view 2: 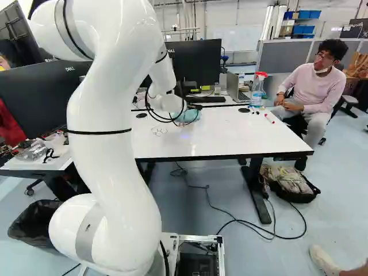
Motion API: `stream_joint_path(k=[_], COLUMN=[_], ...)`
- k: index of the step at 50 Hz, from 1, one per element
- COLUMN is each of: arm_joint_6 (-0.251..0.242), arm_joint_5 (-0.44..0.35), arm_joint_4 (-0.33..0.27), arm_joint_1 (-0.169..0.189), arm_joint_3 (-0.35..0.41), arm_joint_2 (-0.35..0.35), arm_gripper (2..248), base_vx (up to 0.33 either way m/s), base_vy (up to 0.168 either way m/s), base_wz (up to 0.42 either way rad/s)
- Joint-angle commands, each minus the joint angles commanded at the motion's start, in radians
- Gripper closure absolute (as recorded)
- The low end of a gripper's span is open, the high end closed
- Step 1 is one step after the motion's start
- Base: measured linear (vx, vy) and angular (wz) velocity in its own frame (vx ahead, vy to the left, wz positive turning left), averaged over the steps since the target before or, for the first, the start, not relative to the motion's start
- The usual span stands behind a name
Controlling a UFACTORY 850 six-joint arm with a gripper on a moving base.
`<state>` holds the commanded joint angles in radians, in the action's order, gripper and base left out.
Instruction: Clean the table with the green towel
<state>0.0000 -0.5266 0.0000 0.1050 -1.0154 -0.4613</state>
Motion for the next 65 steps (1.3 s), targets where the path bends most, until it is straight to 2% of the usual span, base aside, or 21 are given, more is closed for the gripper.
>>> stream_joint_path(k=[34,47,65], arm_joint_6=[0.000,0.000,0.000], arm_joint_5=[0.206,0.238,0.239], arm_joint_4=[0.000,0.000,0.000], arm_joint_1=[-0.035,-0.036,-0.034], arm_joint_3=[-0.189,-0.214,-0.215], arm_joint_2=[-0.142,-0.161,-0.162], arm_gripper=[3,3,3], base_vx=[0.000,0.000,0.000], base_vy=[0.000,0.000,0.000], base_wz=[0.000,0.000,0.000])
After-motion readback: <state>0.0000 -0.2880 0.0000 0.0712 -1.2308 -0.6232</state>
